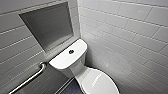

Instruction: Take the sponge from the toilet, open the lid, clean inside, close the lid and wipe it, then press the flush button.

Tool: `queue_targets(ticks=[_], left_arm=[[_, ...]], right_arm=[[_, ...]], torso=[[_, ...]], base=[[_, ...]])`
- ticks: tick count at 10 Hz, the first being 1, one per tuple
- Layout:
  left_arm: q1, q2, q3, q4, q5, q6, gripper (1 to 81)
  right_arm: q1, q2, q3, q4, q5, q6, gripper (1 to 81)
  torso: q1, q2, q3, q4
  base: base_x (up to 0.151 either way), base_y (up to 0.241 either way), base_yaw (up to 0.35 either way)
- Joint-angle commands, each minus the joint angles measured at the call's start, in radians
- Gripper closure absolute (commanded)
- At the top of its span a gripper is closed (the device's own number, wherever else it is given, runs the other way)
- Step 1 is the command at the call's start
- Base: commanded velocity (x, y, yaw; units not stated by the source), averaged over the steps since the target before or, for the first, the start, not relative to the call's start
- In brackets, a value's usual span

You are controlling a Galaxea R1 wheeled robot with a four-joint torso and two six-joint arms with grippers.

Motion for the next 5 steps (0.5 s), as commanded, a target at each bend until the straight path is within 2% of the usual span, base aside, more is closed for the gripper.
queue_targets(ticks=[1,5], left_arm=[[0.025,-0.005,-0.023,0.016,0.075,0.031,1.0],[0.126,0.084,-0.206,0.042,0.075,0.041,1.0]], right_arm=[[0.28,-0.214,0.266,0.059,-0.158,0.004,81.1],[0.536,-0.19,0.263,0.122,-0.31,0.004,81.1]], torso=[[0.0,0.0,0.0,0.0],[0.0,0.0,0.0,0.0]], base=[[0.0,0.0,0.0],[0.0,0.0,0.0]])
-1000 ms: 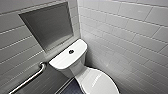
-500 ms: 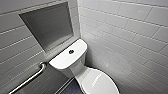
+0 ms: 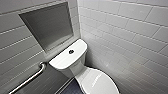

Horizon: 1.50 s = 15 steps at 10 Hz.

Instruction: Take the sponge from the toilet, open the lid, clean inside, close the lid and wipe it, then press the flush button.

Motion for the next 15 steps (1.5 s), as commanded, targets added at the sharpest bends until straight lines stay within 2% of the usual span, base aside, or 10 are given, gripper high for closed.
queue_targets(ticks=[1,3,4,5,7,9,11,12,15], left_arm=[[0.054,0.035,-0.057,0.023,0.084,0.014,1.0],[0.088,0.052,-0.075,0.027,0.082,0.014,1.0],[0.106,0.064,-0.095,0.027,0.082,0.026,1.0],[0.122,0.073,-0.106,0.028,0.082,0.034,1.0],[0.149,0.089,-0.123,0.027,0.082,0.045,1.0],[0.183,0.098,-0.126,0.032,0.078,0.046,1.0],[0.208,0.13,-0.167,0.05,0.065,0.046,1.0],[0.214,0.153,-0.204,0.05,0.065,0.046,1.0],[0.221,0.191,-0.243,0.054,0.065,0.046,1.0]], right_arm=[[0.247,-0.047,0.03,0.07,-0.179,0.011,81.1],[0.355,-0.03,0.004,0.071,-0.188,0.045,81.1],[0.425,-0.023,0.01,0.07,-0.223,0.065,81.1],[0.484,-0.006,0.01,0.07,-0.266,0.073,81.1],[0.567,0.063,-0.037,0.068,-0.334,0.085,81.1],[0.59,0.114,-0.087,0.067,-0.338,0.097,81.1],[0.588,0.146,-0.137,0.067,-0.338,0.1,81.1],[0.593,0.161,-0.168,0.068,-0.34,0.1,81.1],[0.626,0.191,-0.219,0.068,-0.323,0.102,81.1]], torso=[[0.0,0.0,0.0,0.0],[0.0,0.0,0.0,0.0],[0.0,0.0,-0.025,0.0],[0.0,0.0,-0.004,0.0],[0.0,0.0,-0.01,0.0],[0.0,0.0,-0.077,0.0],[0.0,0.0,-0.097,0.0],[0.0,0.0,-0.057,0.0],[0.0,0.001,-0.081,0.0]], base=[[0.0,0.0,0.0],[0.0,0.0,0.0],[0.0,0.0,0.0],[0.0,0.0,0.0],[0.0,0.0,0.0],[0.0,0.0,0.0],[0.0,0.0,0.0],[0.0,0.0,0.0],[0.0,0.0,0.0]])
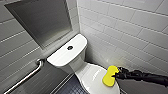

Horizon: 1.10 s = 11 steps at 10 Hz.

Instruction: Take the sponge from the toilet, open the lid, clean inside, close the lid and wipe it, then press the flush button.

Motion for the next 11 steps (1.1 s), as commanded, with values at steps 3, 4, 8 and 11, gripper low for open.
queue_targets(ticks=[3,4,8,11], left_arm=[[0.036,-0.008,-0.003,0.006,0.1,0.001,1.0],[0.036,-0.006,-0.004,0.006,0.1,0.001,1.0],[0.041,0.014,-0.024,0.007,0.1,0.001,1.0],[0.053,0.043,-0.068,0.007,0.088,0.001,1.0]], right_arm=[[0.125,0.059,-0.036,0.024,-0.005,0.005,81.1],[0.118,0.077,-0.063,0.024,-0.005,0.003,81.1],[0.136,0.178,-0.214,0.026,0.069,0.065,81.1],[0.134,0.249,-0.304,0.027,0.142,0.117,81.1]], torso=[[0.0,0.0,0.0,0.016],[0.0,0.0,0.0,0.033],[0.0,0.0,0.0,0.044],[0.0,0.0,0.0,0.044]], base=[[0.0,0.0,0.0],[0.0,0.0,0.0],[0.0,0.0,0.0],[0.0,0.0,0.0]])
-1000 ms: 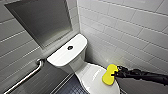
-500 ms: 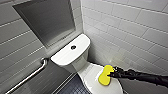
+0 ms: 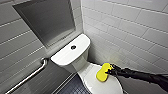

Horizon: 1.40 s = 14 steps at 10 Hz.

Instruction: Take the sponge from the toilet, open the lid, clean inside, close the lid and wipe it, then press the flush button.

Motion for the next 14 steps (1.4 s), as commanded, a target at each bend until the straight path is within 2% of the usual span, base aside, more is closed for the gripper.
queue_targets(ticks=[1,3,6,7,9,12,14], left_arm=[[0.038,-0.003,-0.02,0.0,0.094,0.0,1.0],[0.05,0.004,-0.022,0.001,0.094,0.0,1.0],[0.069,0.014,-0.022,0.004,0.097,0.0,1.0],[0.072,0.008,-0.02,0.004,0.097,0.0,1.0],[0.073,0.008,-0.022,0.003,0.097,0.0,1.0],[0.072,0.027,-0.022,0.018,0.096,0.0,1.0],[0.072,0.027,-0.022,0.021,0.096,0.0,1.0]], right_arm=[[0.121,0.047,-0.039,0.024,0.045,0.052,81.1],[0.051,0.076,-0.093,0.023,0.117,0.093,81.1],[-0.049,0.147,-0.384,0.027,0.275,0.15,81.1],[-0.06,0.155,-0.427,0.027,0.275,0.153,81.1],[-0.066,0.109,-0.377,0.019,0.28,0.152,81.1],[-0.124,-0.069,-0.098,0.01,0.301,0.143,81.1],[-0.167,-0.158,-0.004,0.012,0.335,0.143,81.1]], torso=[[0.0,0.0,0.0,0.0],[0.0,0.0,0.0,0.0],[0.0,0.0,0.0,0.0],[0.0,0.0,0.0,0.0],[0.0,0.0,0.0,0.0],[0.0,0.0,0.0,0.0],[0.0,0.0,0.0,0.0]], base=[[0.0,0.0,0.0],[0.0,0.0,0.0],[0.0,0.0,0.0],[0.0,0.0,0.0],[0.0,0.0,0.0],[0.0,0.0,0.0],[0.0,0.0,0.0]])
